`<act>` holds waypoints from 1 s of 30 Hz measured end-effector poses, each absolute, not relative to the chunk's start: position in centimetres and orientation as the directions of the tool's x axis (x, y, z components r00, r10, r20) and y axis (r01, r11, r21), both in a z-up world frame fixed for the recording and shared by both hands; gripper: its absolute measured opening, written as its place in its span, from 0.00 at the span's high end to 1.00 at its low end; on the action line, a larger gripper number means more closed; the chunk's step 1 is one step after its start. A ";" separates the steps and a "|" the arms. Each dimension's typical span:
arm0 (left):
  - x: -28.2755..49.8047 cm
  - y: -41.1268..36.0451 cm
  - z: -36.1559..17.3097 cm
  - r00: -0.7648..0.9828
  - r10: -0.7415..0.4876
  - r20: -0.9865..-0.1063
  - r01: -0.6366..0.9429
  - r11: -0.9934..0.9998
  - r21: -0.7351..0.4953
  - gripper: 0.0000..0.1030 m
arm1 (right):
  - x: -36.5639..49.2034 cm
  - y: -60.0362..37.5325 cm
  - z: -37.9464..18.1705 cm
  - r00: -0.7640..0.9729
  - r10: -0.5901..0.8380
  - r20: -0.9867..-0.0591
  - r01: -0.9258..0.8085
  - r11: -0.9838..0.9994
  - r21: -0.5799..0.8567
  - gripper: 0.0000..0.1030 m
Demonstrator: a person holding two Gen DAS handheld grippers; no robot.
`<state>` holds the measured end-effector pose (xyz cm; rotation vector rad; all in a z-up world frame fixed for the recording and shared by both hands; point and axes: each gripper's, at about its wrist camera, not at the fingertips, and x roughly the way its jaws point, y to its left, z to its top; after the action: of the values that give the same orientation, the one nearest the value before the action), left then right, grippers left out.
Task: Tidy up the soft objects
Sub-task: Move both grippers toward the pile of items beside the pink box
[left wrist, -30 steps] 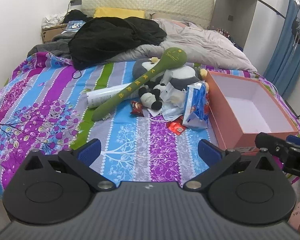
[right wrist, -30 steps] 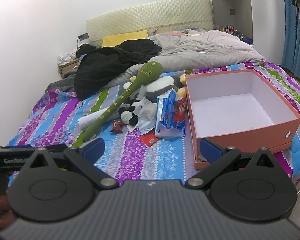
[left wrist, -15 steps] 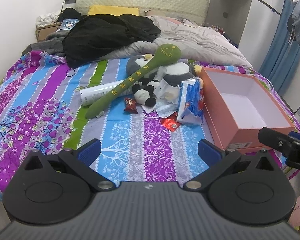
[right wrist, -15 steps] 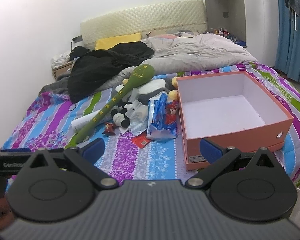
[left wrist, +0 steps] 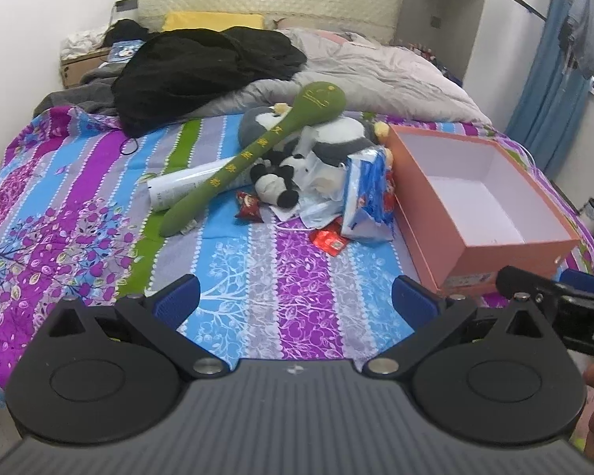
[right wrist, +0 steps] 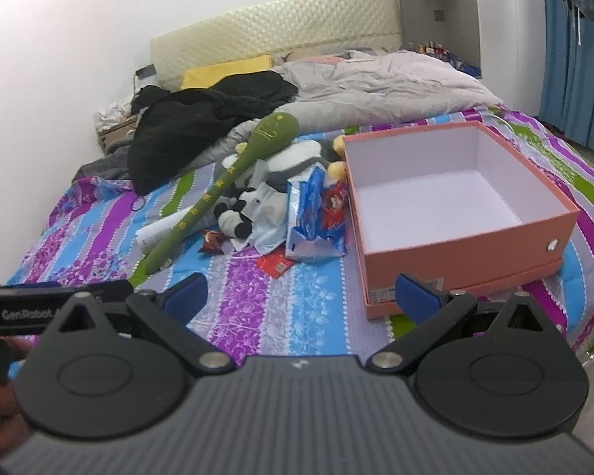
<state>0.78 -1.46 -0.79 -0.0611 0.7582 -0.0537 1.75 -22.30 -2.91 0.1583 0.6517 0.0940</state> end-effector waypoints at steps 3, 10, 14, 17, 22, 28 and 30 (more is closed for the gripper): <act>0.7 -1.7 -1.0 0.726 -0.072 -0.684 0.034 0.997 -0.069 0.00 | 1.7 -22.4 -3.0 0.788 0.144 -0.599 -0.039 0.982 0.184 0.00; 0.8 -1.7 -1.2 0.718 -0.094 -0.690 0.050 0.995 -0.084 0.00 | 1.6 -22.3 -3.0 0.788 0.158 -0.595 -0.048 0.979 0.197 0.00; 0.9 -1.7 -1.3 0.718 -0.091 -0.690 0.046 0.995 -0.084 0.00 | 1.6 -22.4 -3.2 0.783 0.162 -0.600 -0.043 0.977 0.207 0.00; 1.0 -1.5 -1.3 0.718 -0.090 -0.691 0.044 0.996 -0.083 0.00 | 1.6 -22.5 -3.3 0.782 0.161 -0.602 -0.040 0.977 0.209 0.00; 1.0 -1.4 -1.4 0.718 -0.092 -0.690 0.046 0.995 -0.085 0.00 | 1.6 -22.3 -3.4 0.784 0.160 -0.600 -0.046 0.978 0.201 0.00; 1.1 -1.2 -1.5 0.716 -0.097 -0.691 0.047 0.995 -0.091 0.00 | 1.7 -22.1 -3.4 0.780 0.167 -0.603 -0.049 0.977 0.207 0.00; 1.1 -1.2 -1.5 0.715 -0.100 -0.692 0.048 0.994 -0.093 0.00 | 1.7 -22.1 -3.5 0.779 0.166 -0.604 -0.049 0.977 0.206 0.00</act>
<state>1.11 -1.25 -1.50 -0.0700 0.7694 -0.0820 1.73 -22.08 -3.47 0.1831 0.6678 0.1170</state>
